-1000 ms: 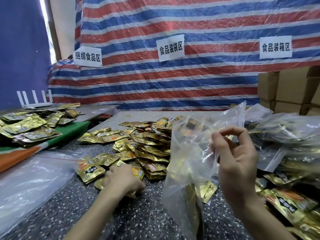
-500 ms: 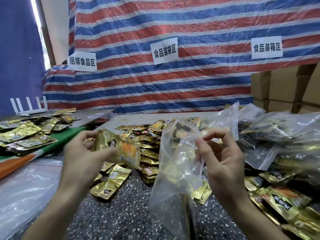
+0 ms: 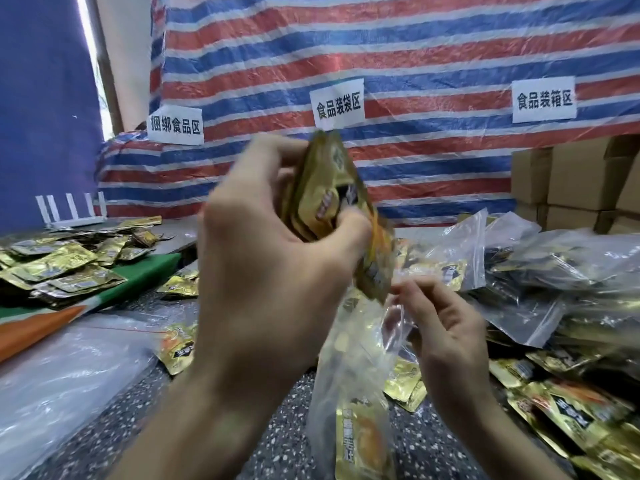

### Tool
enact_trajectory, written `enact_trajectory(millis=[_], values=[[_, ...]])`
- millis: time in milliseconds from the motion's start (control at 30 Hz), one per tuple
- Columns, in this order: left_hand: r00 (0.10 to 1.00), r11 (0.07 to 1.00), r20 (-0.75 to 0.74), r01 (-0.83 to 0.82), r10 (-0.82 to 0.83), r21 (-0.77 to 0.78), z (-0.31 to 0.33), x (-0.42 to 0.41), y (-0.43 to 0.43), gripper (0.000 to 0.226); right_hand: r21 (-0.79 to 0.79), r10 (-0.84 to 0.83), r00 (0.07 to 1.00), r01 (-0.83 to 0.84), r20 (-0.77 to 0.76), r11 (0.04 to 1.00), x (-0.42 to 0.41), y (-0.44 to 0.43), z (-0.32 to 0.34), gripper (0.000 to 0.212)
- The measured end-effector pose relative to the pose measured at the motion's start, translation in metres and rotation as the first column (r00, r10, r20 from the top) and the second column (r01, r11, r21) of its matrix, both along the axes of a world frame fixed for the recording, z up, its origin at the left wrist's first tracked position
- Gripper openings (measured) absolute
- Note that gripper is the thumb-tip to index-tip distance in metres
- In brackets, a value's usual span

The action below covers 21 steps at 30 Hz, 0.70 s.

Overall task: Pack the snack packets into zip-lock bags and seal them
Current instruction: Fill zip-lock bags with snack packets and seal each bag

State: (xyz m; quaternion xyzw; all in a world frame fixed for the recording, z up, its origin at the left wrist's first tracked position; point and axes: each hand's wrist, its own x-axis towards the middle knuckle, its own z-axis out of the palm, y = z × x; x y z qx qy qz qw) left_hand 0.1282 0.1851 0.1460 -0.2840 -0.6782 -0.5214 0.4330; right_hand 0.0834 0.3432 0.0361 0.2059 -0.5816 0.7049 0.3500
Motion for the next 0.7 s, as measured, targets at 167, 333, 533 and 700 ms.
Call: enact_trajectory(millis=[167, 333, 533, 700], values=[[0.997, 0.996, 0.076, -0.016, 0.023, -0.085, -0.025, -0.015, 0.004, 0.030, -0.054, 0.074, 0.997, -0.073, 0.020, 0.996, 0.003, 0.005, 0.004, 0.022], [0.989, 0.987, 0.143, 0.001, 0.023, -0.163, -0.038, -0.033, 0.004, 0.030, 0.072, 0.076, 0.997, -0.076, 0.003, 0.994, 0.004, 0.003, 0.002, 0.019], [0.945, 0.942, 0.277, -0.075, 0.171, -0.327, -0.052, -0.050, 0.001, 0.018, 0.147, 0.103, 0.994, -0.099, -0.020, 0.984, 0.002, 0.004, 0.003, 0.017], [0.834, 0.897, 0.486, -0.024, 0.261, -0.441, -0.046, -0.041, -0.013, 0.059, 0.198, 0.064, 0.998, -0.062, -0.002, 0.978, 0.001, 0.005, 0.000, 0.019]])
